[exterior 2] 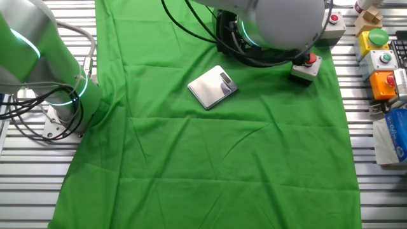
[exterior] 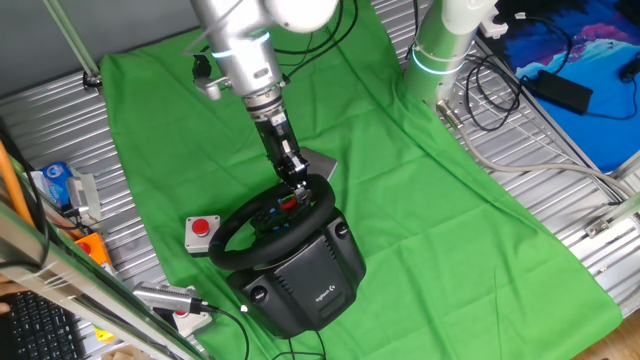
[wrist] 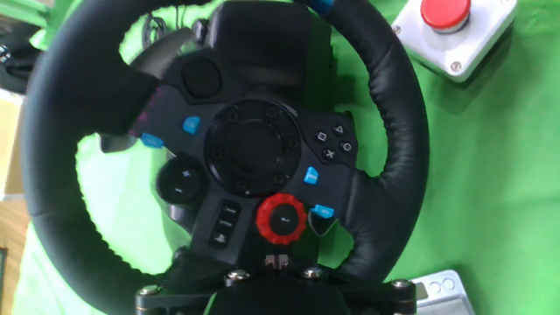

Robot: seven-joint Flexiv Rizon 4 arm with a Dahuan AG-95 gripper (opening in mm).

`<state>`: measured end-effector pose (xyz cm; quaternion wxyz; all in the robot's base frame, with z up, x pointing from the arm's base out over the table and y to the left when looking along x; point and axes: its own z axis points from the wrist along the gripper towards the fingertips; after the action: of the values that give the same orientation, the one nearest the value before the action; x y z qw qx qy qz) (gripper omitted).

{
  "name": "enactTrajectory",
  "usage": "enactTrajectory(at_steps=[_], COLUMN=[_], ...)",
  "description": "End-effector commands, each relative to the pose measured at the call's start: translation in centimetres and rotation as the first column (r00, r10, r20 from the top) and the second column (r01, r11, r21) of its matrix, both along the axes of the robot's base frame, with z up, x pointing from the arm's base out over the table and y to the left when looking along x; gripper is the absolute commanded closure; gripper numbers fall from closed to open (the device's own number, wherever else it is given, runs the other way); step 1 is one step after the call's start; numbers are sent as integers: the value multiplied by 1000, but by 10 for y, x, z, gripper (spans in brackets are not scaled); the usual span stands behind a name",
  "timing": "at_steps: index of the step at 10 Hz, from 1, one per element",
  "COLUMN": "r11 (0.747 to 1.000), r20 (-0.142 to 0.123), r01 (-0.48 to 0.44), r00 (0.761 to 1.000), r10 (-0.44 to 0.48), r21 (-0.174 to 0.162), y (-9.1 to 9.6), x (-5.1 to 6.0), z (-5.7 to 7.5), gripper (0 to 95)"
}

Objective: Rotate the steering wheel 90 degrees clockwise

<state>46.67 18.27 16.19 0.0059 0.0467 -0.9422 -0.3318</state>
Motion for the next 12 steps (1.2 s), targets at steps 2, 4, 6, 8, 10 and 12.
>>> enactTrajectory(at_steps=[2, 4, 6, 8, 10, 12], r11=[1000, 999, 999, 1000, 999, 997], r20=[-11, -18, -25, -11, 3, 8], r01=[17, 26, 33, 2, -36, -74], r00=[1000, 1000, 999, 1000, 999, 997], r10=[-17, -26, -32, -2, 36, 74], r21=[15, 24, 23, 9, -3, -13], y=[4, 6, 9, 10, 6, 0], x=[5, 7, 10, 12, 13, 14], z=[11, 16, 21, 22, 24, 26], gripper=[950, 950, 950, 950, 950, 950])
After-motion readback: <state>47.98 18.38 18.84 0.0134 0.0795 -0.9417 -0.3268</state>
